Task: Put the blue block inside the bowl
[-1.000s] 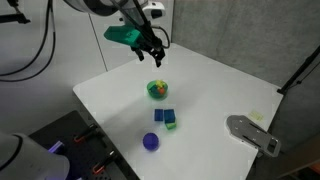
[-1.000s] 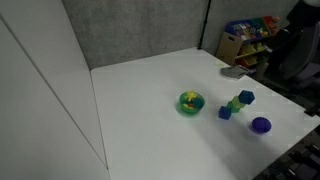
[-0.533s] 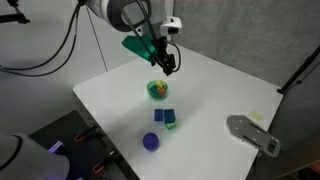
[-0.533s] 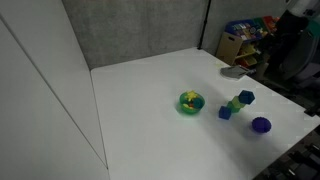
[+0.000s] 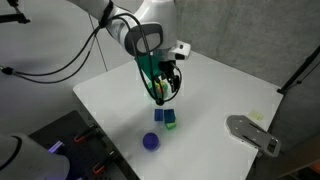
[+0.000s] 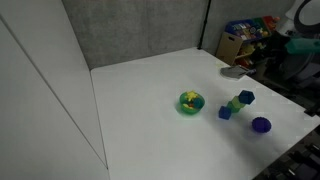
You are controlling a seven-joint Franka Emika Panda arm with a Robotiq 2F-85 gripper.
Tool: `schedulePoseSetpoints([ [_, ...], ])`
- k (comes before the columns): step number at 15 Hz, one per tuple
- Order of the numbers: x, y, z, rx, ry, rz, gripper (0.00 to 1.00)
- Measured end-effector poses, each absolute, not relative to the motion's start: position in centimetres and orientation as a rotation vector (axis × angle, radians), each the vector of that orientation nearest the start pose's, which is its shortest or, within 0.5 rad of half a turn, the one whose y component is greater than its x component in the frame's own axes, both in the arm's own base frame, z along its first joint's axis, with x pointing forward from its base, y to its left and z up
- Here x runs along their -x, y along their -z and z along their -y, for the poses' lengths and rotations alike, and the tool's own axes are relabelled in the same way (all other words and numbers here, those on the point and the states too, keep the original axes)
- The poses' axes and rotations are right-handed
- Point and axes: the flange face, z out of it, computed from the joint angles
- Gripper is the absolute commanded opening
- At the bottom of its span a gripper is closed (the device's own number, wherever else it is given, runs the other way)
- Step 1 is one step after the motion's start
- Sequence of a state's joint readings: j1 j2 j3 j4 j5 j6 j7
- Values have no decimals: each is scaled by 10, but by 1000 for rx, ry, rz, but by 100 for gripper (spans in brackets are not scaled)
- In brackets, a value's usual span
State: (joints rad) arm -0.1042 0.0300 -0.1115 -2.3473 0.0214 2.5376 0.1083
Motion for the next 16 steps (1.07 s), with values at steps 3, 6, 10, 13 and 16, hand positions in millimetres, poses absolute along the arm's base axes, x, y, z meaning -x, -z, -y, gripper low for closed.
schedulePoseSetpoints([
  [3, -511, -309, 117, 3057, 225, -684, 100],
  [6, -509, -285, 125, 3027, 178, -836, 100],
  [10, -505, -253, 138, 3001, 133, -959, 100],
  [13, -504, -229, 145, 2972, 142, -1021, 100],
  [16, -503, -211, 148, 2936, 141, -1084, 100],
])
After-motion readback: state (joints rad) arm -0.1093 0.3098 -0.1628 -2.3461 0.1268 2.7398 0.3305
